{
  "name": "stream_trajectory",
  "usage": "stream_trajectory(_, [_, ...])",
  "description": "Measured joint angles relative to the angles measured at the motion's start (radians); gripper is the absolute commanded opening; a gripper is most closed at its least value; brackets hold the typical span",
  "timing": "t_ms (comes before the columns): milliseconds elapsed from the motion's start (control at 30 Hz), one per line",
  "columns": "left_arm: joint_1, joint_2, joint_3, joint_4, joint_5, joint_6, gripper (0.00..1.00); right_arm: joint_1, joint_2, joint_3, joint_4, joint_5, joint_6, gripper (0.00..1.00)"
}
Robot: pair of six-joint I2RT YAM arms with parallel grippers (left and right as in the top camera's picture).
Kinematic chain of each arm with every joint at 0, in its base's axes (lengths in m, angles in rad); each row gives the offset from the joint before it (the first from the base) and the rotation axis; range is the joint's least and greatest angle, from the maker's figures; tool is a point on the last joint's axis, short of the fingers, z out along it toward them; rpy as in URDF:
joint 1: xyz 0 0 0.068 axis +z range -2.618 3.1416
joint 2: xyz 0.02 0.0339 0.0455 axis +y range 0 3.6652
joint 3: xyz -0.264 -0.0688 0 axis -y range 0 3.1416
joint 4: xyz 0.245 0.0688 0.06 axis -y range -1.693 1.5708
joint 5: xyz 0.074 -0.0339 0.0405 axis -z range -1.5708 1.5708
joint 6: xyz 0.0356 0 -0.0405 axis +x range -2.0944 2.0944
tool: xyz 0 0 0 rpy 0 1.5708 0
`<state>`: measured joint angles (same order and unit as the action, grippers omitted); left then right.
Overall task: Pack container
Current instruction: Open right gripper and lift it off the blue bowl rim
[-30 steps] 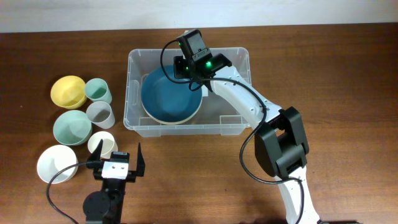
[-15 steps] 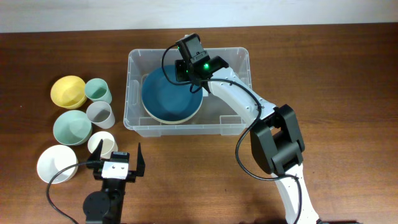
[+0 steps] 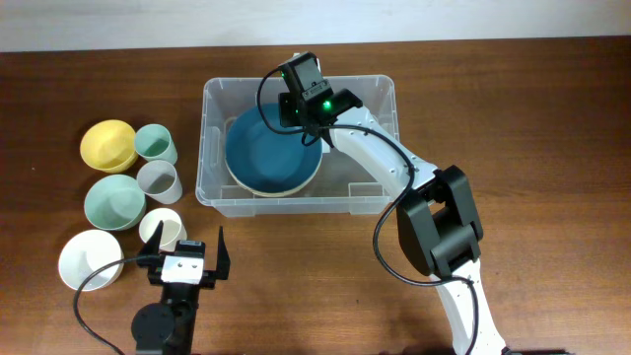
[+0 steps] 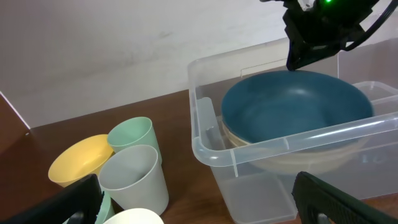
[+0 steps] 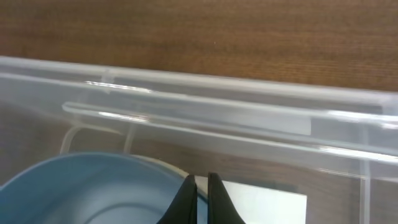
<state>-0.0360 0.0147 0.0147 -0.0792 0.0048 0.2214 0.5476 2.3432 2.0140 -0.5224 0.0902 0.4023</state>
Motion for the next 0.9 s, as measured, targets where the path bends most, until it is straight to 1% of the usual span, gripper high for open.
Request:
stream_trajectory(133, [0.000, 0.000, 0.000, 0.000, 0.000, 0.000, 1.00, 0.000, 0.000, 0.000, 0.014, 0.000, -0.015, 0.04])
stream_trajectory(900, [0.000, 0.000, 0.000, 0.000, 0.000, 0.000, 1.00, -0.002, 0.001, 0.000, -0.030, 0.000, -0.018, 0.04])
